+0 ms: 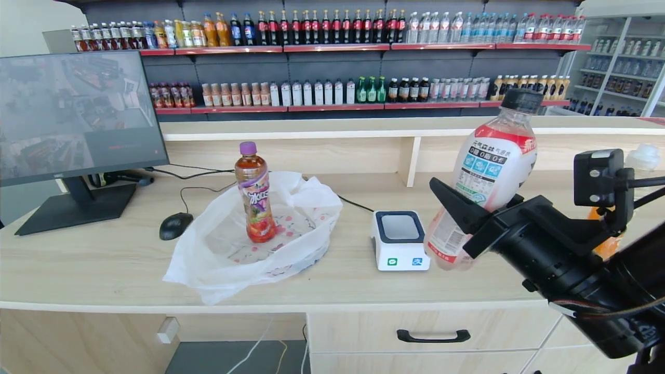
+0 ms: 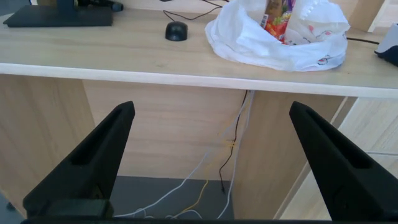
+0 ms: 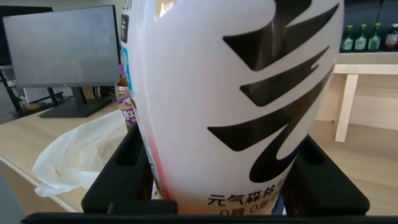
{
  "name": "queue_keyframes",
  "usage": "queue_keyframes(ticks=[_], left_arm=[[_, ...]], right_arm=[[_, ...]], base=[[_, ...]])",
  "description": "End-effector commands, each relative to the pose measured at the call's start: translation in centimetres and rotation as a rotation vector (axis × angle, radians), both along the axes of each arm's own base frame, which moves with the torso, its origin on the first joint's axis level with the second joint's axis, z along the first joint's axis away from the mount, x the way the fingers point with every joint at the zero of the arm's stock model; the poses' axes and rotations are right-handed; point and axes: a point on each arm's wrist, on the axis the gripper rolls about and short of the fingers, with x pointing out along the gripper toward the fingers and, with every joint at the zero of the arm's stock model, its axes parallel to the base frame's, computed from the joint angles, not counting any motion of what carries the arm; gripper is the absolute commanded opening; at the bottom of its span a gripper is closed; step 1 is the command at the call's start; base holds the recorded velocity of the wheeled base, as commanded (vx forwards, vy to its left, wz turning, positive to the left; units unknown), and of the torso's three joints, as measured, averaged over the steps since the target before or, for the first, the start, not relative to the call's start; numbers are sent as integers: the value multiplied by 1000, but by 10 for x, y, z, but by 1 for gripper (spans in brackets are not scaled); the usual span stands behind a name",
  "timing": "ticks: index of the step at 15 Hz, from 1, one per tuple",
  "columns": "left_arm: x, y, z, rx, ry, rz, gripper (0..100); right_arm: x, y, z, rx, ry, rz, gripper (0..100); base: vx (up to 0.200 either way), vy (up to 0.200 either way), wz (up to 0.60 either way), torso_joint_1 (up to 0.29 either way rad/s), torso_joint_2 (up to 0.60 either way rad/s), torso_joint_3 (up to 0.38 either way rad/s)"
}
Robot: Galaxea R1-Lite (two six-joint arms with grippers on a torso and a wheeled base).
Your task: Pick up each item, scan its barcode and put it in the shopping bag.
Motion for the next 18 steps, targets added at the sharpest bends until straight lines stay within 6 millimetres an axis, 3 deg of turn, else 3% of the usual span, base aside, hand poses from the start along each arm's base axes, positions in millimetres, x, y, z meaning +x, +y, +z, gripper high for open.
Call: queue_keyframes(ticks=[1, 7, 12, 15, 18], left_arm=[[0, 0, 0, 0, 0, -1, 100], [0, 0, 0, 2, 0, -1, 100], [0, 0, 0, 2, 0, -1, 100], [0, 0, 0, 2, 0, -1, 100], [0, 0, 0, 2, 0, -1, 100]], right_arm=[[1, 1, -1, -10, 0, -1, 0], [18, -1, -3, -83, -39, -61, 0], [49, 3, 3, -377, -239, -233, 0], [60, 11, -11, -592, -305, -287, 0], [72, 17, -16, -688, -349, -320, 0]], base=[[0, 200, 0, 2, -2, 2], [0, 33, 0, 0, 1, 0], [0, 0, 0, 0, 0, 0], [0, 0, 0, 0, 0, 0], [0, 0, 0, 0, 0, 0]])
